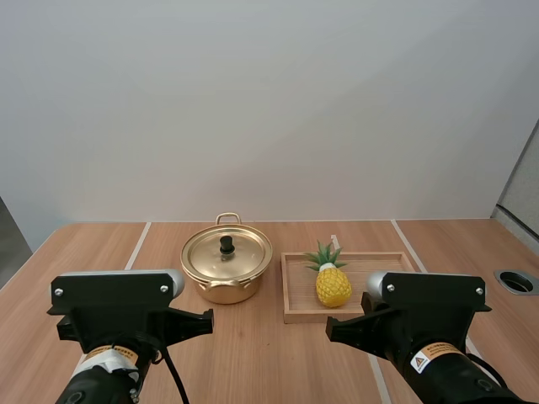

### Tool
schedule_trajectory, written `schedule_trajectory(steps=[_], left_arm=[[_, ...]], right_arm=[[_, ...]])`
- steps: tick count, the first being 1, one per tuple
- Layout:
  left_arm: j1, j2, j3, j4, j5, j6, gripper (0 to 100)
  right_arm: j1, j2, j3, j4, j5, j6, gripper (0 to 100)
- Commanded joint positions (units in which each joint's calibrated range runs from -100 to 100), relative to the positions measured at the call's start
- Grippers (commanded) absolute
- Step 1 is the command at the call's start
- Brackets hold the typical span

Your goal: Open the pot, put the pineapple inside, and close it

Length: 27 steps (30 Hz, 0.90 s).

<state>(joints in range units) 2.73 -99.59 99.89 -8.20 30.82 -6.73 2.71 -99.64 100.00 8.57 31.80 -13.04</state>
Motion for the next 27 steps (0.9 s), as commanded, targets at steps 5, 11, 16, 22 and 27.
schedule_trajectory(steps=[5,11,16,22,27], left_arm=[[-0.10,-0.41,0.11,-0.87,-1.50,-0.39,0],[-0.10,-0.41,0.11,-2.43,-2.35,-0.39,0],[-0.10,-0.41,0.11,-2.65,-19.63,-0.39,0],[-0.10,-0.41,0.11,-1.73,-50.91,-0.39,0],[-0.10,-0.41,0.11,8.20,-64.30,-0.11,0]], right_arm=[[-0.22,-0.36,0.00,0.15,-0.57,0.00,0],[-0.22,-0.36,0.00,0.15,-3.66,0.00,0],[-0.22,-0.36,0.00,0.15,-23.18,0.00,0],[-0.22,-0.36,0.00,-0.69,-46.06,-0.33,0],[-0.22,-0.36,0.00,-0.96,-63.74,-0.33,0]])
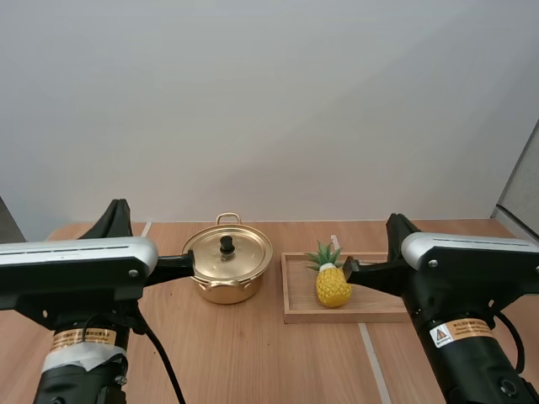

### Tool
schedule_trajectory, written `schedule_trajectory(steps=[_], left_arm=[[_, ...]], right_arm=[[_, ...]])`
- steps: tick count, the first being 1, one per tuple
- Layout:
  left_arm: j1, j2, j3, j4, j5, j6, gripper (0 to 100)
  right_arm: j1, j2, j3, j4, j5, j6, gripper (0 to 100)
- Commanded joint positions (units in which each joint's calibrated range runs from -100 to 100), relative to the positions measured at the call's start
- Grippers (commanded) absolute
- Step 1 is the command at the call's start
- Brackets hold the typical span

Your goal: Open the pot, put the pineapple inside, and close it

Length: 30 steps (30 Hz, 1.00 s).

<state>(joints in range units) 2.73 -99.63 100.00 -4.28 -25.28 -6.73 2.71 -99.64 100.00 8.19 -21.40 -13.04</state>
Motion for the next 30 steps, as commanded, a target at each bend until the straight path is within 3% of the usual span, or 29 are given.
schedule_trajectory(steps=[1,5,8,10,13,15,18,20,30], left_arm=[[-0.10,-0.37,0.00,5.60,-10.47,-0.11,0],[-0.10,-0.37,-2.10,11.09,-18.65,-0.53,0],[-0.10,-0.37,-6.16,14.67,-16.47,-0.56,0],[-0.10,-0.37,-9.38,15.76,-10.31,-2.39,0],[-0.10,-0.37,-14.54,15.76,3.20,-7.86,0],[-0.10,-0.37,-18.87,15.76,12.31,-9.50,0],[-0.10,0.81,-24.00,15.76,18.46,-9.50,0],[-0.10,2.22,-27.45,15.76,21.47,-9.50,0],[-0.10,14.95,-46.90,15.50,39.36,-9.50,0]], right_arm=[[-0.22,-0.36,0.00,-1.19,-14.52,-0.33,0],[-0.22,-0.36,0.00,-8.49,-35.13,-1.52,0],[-0.22,-0.36,0.00,-15.33,-44.39,-4.88,0],[-0.22,-0.36,0.00,-16.66,-42.94,-6.94,0],[-0.22,-0.36,-0.94,-13.62,-38.55,-7.06,0],[-0.22,-0.36,-4.52,-9.76,-28.70,-7.75,0],[-0.22,-0.36,-14.08,-1.24,-1.88,-9.52,0],[-0.22,-0.24,-20.01,0.58,10.75,-9.52,0],[-0.22,11.52,-41.09,-6.23,32.69,-9.72,0]])
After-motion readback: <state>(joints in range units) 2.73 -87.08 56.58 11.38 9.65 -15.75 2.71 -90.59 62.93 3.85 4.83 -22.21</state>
